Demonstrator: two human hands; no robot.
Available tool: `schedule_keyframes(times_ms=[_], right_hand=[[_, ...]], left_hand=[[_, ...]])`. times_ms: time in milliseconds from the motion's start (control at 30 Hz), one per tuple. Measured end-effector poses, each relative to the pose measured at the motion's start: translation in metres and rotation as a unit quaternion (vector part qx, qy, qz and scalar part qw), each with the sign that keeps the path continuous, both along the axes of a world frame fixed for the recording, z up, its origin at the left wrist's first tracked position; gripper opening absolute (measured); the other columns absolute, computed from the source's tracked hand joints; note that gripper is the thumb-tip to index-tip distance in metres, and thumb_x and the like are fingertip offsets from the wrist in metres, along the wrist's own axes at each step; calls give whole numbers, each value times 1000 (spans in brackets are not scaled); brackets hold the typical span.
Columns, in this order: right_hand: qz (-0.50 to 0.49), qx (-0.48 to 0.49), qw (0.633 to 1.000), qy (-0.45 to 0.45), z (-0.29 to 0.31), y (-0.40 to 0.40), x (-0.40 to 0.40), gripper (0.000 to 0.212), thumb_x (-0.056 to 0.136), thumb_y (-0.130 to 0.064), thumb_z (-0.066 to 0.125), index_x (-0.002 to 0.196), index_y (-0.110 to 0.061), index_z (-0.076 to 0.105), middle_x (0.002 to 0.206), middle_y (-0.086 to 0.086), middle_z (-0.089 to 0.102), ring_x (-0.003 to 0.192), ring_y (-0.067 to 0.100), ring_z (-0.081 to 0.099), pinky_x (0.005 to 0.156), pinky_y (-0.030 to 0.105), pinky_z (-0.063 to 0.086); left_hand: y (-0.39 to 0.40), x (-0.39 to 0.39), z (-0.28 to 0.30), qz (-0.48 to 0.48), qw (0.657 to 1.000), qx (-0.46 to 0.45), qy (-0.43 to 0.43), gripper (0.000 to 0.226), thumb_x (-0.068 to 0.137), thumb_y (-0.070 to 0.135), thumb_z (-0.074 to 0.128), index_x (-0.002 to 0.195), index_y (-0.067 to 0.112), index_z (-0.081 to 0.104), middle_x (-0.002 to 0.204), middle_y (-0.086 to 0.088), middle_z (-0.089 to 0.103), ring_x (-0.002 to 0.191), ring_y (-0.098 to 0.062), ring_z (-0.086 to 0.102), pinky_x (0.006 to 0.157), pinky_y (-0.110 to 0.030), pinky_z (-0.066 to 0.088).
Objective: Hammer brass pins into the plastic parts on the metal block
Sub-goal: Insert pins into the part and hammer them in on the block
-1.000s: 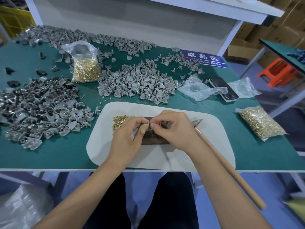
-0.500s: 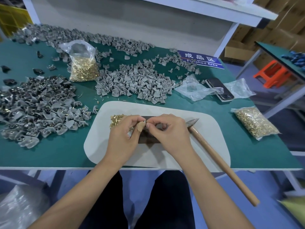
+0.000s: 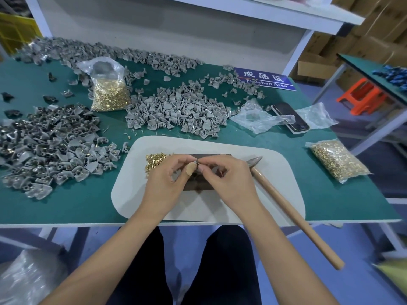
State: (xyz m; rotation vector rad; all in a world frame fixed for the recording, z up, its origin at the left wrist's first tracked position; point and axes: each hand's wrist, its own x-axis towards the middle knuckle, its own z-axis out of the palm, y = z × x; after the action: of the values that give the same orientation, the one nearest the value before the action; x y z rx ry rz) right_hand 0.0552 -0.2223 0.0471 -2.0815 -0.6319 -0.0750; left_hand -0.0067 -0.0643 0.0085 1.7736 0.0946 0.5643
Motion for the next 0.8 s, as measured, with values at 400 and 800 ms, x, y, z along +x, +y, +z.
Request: schedule_keyframes(times_ms=[400,800], right_hand=[[-287,-268,920,4,-15,-85,-4,34,97,-40,65,125,-23,68,119,9,59,114,32,46,92,43,39],[-195,-184,963,18,32,-79,0,23,95,-36,67,103,-46,48,94,-22,63,79,2,58,63,34,40]], left_hand=[[2,5,-4,76,982,175,-13,10,86,28,78,96,30,78,93,12,59,106,-16,47,94,-21,36],[3,4,-1,72,984,164,5,16,84,30,80,101,31,77,97,14,64,107,-12,48,95,-21,37]])
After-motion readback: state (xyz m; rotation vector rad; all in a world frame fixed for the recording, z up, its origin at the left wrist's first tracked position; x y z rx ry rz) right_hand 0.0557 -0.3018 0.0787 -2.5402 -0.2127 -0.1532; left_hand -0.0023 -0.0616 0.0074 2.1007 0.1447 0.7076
